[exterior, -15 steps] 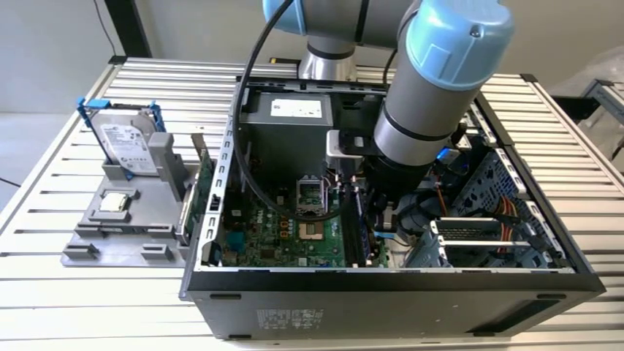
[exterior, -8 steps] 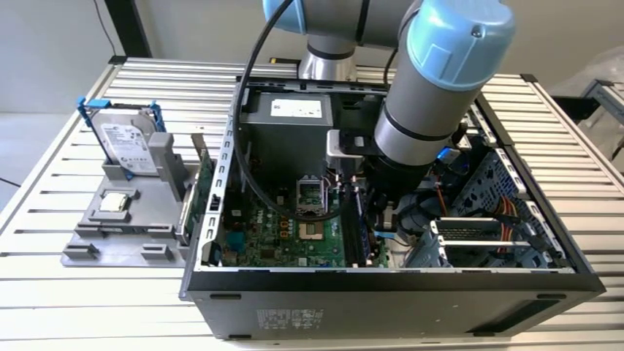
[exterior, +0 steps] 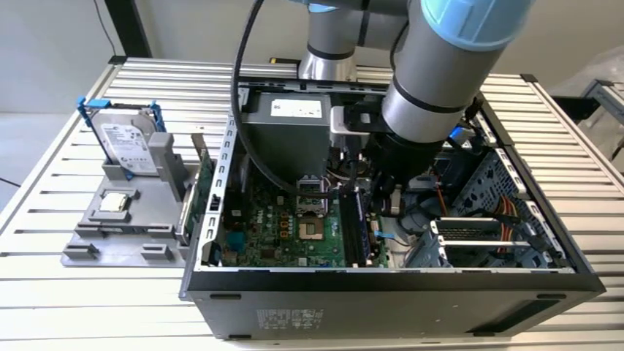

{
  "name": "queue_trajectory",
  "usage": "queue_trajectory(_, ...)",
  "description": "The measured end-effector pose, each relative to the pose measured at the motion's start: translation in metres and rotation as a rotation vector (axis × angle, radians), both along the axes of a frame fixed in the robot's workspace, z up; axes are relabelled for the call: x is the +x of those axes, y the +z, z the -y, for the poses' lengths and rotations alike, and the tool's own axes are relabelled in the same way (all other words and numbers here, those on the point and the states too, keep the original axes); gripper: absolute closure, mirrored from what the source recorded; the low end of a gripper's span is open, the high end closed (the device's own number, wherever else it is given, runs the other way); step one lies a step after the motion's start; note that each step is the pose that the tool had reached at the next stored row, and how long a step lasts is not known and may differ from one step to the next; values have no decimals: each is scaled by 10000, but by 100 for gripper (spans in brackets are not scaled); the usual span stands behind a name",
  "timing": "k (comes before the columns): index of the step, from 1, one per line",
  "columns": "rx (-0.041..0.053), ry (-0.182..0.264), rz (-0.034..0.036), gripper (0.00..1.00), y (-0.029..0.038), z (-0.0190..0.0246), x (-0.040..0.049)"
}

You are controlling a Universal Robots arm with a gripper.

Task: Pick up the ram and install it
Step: 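Press down the ram until it locks into place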

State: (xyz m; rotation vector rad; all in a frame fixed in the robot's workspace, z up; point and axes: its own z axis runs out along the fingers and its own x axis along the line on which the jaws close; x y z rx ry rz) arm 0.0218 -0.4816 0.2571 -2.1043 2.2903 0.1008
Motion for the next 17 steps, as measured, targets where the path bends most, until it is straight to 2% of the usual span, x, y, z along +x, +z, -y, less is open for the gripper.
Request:
queue_trajectory(3,0,-1,0,100,90,0,0)
queue_trajectory(15,-21,0,0,100,202,0,0)
queue_trajectory(17,-22,0,0,100,245,0,0)
